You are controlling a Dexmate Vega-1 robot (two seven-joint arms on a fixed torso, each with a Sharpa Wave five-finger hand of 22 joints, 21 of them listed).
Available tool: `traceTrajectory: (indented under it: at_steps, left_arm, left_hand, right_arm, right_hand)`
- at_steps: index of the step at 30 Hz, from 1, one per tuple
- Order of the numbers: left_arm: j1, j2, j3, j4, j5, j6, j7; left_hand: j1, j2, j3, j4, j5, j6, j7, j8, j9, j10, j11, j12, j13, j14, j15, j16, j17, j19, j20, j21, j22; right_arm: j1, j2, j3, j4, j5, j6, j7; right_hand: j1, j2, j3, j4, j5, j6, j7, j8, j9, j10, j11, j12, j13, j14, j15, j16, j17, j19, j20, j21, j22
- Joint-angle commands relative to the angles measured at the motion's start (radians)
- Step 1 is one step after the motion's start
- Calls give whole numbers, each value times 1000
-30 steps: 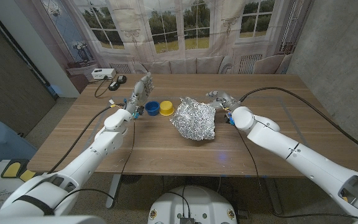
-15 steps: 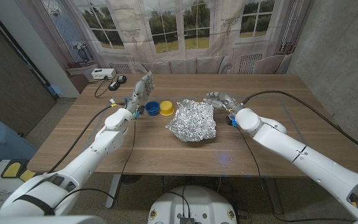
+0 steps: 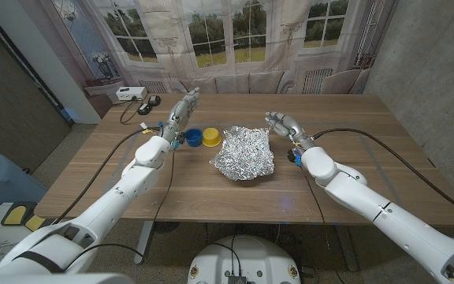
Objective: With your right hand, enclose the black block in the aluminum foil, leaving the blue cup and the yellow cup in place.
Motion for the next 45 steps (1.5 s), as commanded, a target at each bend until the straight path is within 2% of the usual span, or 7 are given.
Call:
traceTrajectory:
  at_steps: [1,11,15,20,27,36,45]
  left_arm:
    - [5,34,26,-62,106,-13,50]
    - [15,23,15,-50,40,-28,0]
    - [16,10,7,-30,-4,-54,-45]
    - [26,11,-3,-35,-28,-58,-58]
    - [40,14,-15,-50,-51,-55,-63]
    - [42,8,-22,-49,-78,-54,-83]
    - [38,3,-23,-43,-86,-52,-93]
  left_hand:
    - [46,-4,17,-10,-2,90,24,9,6,86,5,17,1,77,-6,9,1,52,-11,17,3]
    - [78,-6,17,-11,-2,92,37,-14,8,120,17,12,2,138,27,10,1,74,25,22,3]
    - [1,-37,-32,44,-17,70,23,-34,10,114,20,-6,3,137,27,2,8,56,54,14,7]
    - [-69,-68,-75,81,-17,48,14,-47,9,100,28,-25,4,120,41,-7,9,44,66,6,8]
    - [-92,-72,-86,94,-14,30,8,-54,8,90,32,-34,4,110,42,-10,9,38,79,2,8]
    - [-104,-72,-91,101,-11,20,0,-56,7,85,29,-39,4,106,43,-11,8,33,89,-1,8]
    - [-115,-70,-94,108,-9,14,-2,-56,6,78,28,-45,4,100,44,-13,7,29,93,-4,8]
  right_arm:
    - [-95,53,44,41,-110,243,-187]
    - [-142,35,46,-39,-249,245,-207]
    - [-142,-1,28,-100,-328,166,-160]
    - [-133,-23,5,-136,-390,107,-113]
    - [-101,-62,-30,-181,-412,31,26]
    - [-49,-102,-88,-255,-472,-132,196]
    - [5,-109,-158,-274,-571,-223,279]
  right_hand:
    - [30,5,38,-23,13,22,-1,7,2,15,-8,7,1,12,-8,7,-14,16,-12,-9,3]
    - [79,-21,100,-92,6,110,6,28,4,115,-14,34,1,119,-24,43,-59,87,14,-10,3]
    - [44,-55,82,-92,-9,140,2,32,3,142,-16,37,2,143,-22,48,-71,94,47,-18,3]
    - [-31,-81,46,-71,-22,106,-9,9,3,114,-17,17,2,92,-8,28,-83,54,79,-51,3]
    - [-85,-94,25,-65,-19,35,-35,-16,3,46,-22,-12,1,23,8,4,-101,9,98,-93,3]
    - [-126,-70,25,-91,-16,-121,-119,-31,-4,-143,-86,-34,-9,-171,4,-17,-149,-118,120,-198,4]
    - [-174,-53,13,-82,-19,-180,-148,-30,-8,-202,-100,-29,-15,-256,1,-15,-173,-169,92,-246,4]
